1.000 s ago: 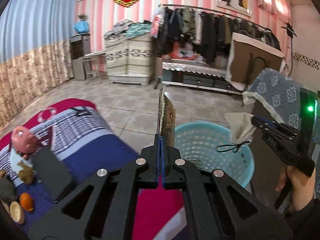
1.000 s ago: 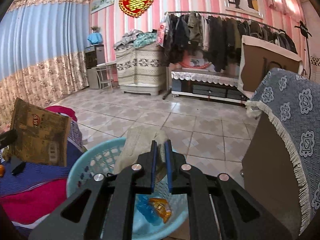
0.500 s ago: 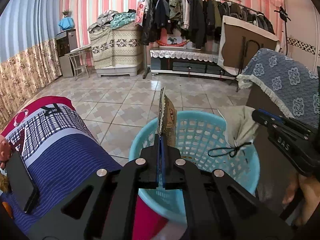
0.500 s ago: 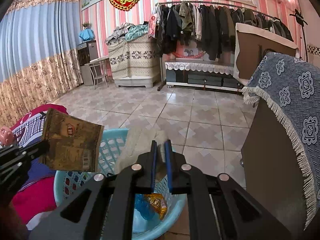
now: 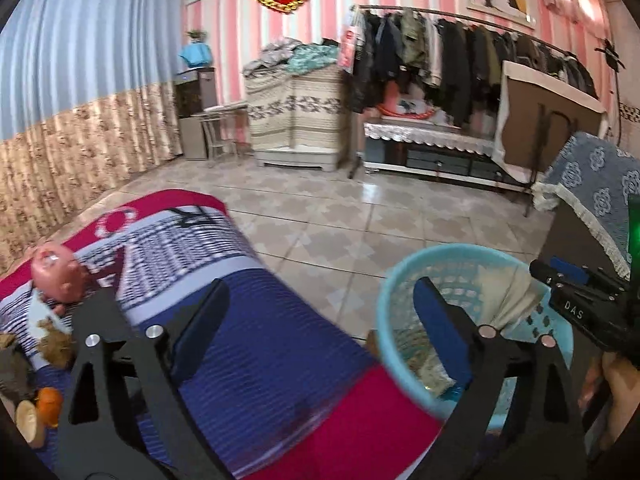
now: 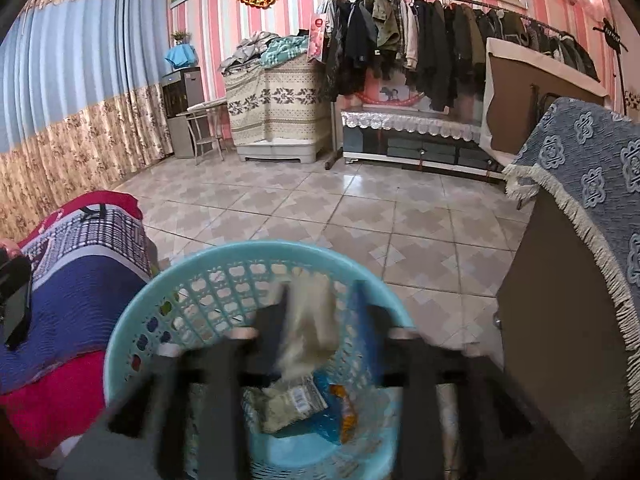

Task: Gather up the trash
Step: 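Lower the paper packet into the basket and open the left gripper, then move both tools back over the bed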

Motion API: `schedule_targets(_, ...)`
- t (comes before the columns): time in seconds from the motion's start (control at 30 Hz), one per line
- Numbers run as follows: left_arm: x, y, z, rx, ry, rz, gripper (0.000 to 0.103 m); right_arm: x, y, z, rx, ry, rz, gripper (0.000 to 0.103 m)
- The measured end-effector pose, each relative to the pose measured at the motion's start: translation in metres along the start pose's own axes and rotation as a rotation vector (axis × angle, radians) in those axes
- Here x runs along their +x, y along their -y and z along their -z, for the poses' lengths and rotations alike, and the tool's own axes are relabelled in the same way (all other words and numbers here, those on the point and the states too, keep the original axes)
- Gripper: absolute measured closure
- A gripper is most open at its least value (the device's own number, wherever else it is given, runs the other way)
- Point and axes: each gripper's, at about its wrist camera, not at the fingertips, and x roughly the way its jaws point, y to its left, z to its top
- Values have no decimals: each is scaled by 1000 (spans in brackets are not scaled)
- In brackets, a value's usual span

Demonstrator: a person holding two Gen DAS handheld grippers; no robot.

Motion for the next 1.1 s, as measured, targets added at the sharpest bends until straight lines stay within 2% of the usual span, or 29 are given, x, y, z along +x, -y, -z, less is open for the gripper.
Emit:
schedule_targets(0.07,-9,-12,1,-17,8,-19,9,-1,-4,-1,-6,6,1,38)
schedule_targets(0.13,-18,-24,1,-33,15,-37,8,-3,-10,-2,-16,11,8,22)
schedule_targets(0.33,-45,-59,4,-107,30,-73,6,-17,-24,-5,-29,43,-1,9)
schedule_targets(0.63,-87,-108,11,-176,58,-166,6,-49,-78,-3,-114,94,-95,7)
schedule_targets(0.93,-133,-167,36,-220,67,-291,6,-96,-132,4,-185,147,-247,7)
schedule_targets(1.1,-153,-190,50,-232,61,-358,6,-108,-160,9,-196,154,-322,6)
